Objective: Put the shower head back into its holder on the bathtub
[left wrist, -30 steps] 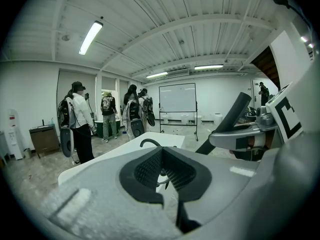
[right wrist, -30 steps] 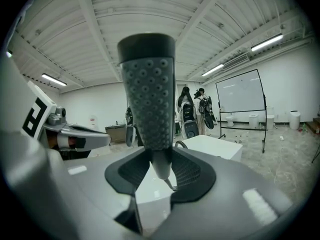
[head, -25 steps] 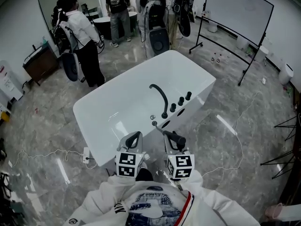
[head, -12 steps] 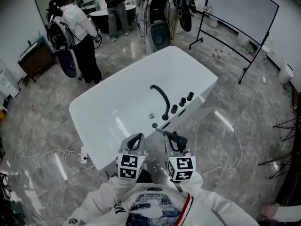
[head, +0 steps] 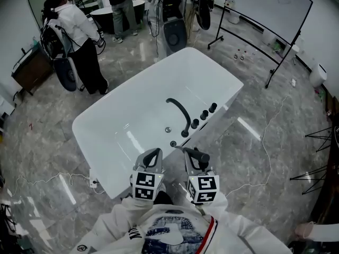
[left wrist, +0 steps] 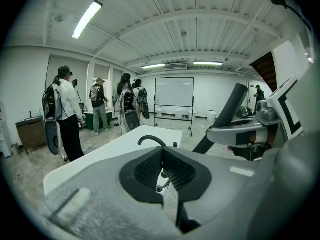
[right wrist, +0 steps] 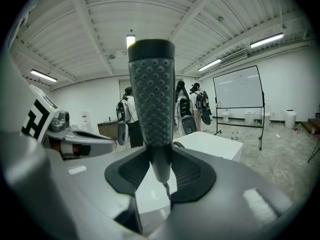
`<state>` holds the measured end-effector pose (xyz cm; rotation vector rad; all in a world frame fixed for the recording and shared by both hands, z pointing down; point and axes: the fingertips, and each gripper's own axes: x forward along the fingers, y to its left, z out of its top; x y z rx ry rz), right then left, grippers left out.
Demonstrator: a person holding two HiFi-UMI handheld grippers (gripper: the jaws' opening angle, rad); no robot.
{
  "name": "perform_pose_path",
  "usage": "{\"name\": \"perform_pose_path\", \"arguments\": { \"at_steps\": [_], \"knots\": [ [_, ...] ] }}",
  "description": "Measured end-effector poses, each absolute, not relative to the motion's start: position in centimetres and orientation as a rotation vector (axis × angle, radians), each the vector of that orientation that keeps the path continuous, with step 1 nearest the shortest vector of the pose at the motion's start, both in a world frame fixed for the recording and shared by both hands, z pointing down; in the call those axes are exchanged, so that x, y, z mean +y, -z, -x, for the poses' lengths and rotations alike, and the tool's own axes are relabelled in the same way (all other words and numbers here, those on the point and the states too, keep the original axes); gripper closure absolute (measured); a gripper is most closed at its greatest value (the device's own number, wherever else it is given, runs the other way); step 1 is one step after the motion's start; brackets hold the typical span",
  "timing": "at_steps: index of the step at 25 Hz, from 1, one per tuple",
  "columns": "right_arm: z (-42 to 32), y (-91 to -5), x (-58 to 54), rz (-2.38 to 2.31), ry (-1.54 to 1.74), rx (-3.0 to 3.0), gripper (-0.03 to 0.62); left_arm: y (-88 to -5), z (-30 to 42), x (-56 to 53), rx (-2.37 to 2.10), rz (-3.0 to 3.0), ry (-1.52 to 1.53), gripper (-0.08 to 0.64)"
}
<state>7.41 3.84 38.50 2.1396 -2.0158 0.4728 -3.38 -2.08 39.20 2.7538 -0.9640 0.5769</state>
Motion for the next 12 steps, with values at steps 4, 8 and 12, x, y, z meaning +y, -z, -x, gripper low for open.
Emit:
{"name": "perform_pose_path", "arguments": {
  "at_steps": [4,8,12],
  "knots": [
    [-7.7,-39.1,3.2,-2.144,-0.495,-1.990,0.454,-39.6,2.7,-3.0,-0.924,-2.760,-0.576,0.560],
    [-7.3,-39.6,2.1,-2.141,-0.504,-1.960,0.454,-40.0,2.6,-4.2,-0.886,-2.765,-0.570,0.560],
    [-6.4,-40.1,1.1,-2.130,-0.500,-1.931,0.454,-40.5,3.0,-5.5,-0.860,-2.761,-0.548,0.560]
  ]
}}
